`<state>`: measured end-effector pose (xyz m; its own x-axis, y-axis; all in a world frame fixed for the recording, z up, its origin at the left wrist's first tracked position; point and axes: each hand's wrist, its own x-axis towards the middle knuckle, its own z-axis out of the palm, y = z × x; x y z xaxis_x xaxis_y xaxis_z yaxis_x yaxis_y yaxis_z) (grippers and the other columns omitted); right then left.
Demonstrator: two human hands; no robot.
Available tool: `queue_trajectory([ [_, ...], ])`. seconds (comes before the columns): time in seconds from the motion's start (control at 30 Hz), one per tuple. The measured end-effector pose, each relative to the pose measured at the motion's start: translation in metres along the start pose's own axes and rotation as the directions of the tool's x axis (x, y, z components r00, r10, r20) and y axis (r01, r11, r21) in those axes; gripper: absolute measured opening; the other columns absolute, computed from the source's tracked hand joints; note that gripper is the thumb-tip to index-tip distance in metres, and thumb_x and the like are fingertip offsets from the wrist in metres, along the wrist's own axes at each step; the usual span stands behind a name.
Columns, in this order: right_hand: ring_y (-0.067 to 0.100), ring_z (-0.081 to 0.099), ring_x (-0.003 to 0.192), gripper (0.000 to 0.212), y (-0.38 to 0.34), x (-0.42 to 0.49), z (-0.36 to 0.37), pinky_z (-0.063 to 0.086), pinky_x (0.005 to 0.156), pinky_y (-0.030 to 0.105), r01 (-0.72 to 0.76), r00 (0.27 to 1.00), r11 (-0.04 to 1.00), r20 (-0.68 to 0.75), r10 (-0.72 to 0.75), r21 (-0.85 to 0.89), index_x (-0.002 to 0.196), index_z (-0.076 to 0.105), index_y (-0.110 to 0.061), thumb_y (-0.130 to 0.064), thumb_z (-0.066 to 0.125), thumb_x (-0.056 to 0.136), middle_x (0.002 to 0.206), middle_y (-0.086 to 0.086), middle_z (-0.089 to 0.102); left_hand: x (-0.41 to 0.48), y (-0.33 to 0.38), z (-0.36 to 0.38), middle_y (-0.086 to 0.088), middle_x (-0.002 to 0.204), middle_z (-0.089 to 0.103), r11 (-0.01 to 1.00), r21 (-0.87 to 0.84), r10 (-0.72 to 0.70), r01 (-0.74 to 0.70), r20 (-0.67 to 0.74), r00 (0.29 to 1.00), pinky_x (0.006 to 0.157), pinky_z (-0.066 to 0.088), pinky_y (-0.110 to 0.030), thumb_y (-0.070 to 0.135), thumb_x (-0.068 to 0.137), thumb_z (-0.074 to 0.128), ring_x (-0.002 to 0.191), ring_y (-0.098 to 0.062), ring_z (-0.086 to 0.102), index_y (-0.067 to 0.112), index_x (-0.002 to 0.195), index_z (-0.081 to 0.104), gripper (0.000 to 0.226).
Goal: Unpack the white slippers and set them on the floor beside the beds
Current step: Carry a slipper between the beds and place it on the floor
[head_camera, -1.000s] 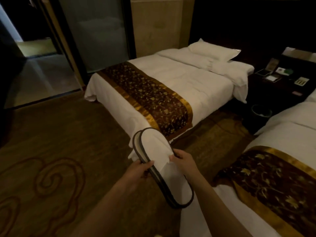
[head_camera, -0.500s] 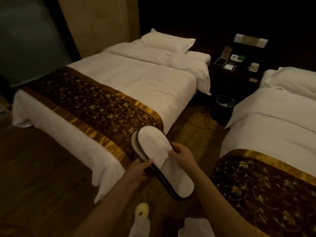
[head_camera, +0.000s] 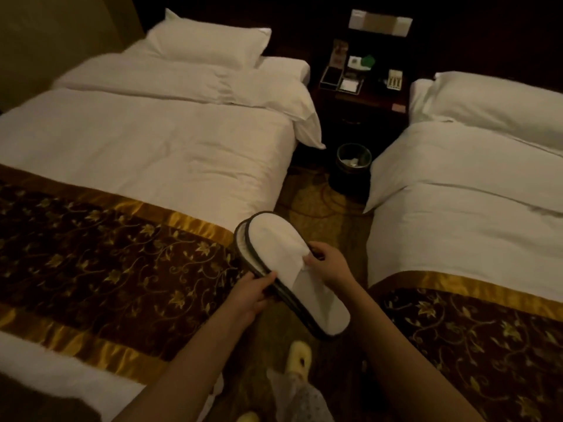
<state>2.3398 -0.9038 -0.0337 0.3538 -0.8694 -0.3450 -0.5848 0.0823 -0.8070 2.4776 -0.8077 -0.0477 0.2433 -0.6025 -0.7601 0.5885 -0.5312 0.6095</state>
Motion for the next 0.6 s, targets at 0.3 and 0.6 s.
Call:
queue_trajectory([
  [0.3, 0.018, 0.052, 0.109, 0.038, 0.033, 0.185, -0.065, 0.04, 0.088, 0.028, -0.062, 0.998, 0.998, -0.002, 0.062, 0.033, 0.13, 0.049, -0.012, -0.019, 0.049, 0.093, 0.129, 0.008, 0.054, 0.156, 0.073, 0.094, -0.007, 0.094, 0.069, 0.998, -0.03, -0.045, 0.048, 0.098, 0.994, 0.07, 0.057, -0.035, 0.015, 0.092, 0.055, 0.088, -0.021, 0.065, 0.014, 0.098, 0.065, 0.011],
  [0.6, 0.023, 0.049, 0.121, 0.045, 0.181, 0.416, -0.024, 0.04, 0.1, 0.034, -0.166, 0.982, 0.985, 0.077, 0.17, -0.05, 0.136, 0.043, -0.014, -0.026, 0.049, 0.093, 0.136, 0.009, 0.05, 0.408, 0.05, 0.125, -0.011, 0.096, 0.064, 0.981, -0.088, -0.166, 0.172, 0.071, 0.984, 0.058, 0.062, -0.036, 0.004, 0.095, 0.045, 0.085, -0.026, 0.062, 0.014, 0.107, 0.056, 0.019],
])
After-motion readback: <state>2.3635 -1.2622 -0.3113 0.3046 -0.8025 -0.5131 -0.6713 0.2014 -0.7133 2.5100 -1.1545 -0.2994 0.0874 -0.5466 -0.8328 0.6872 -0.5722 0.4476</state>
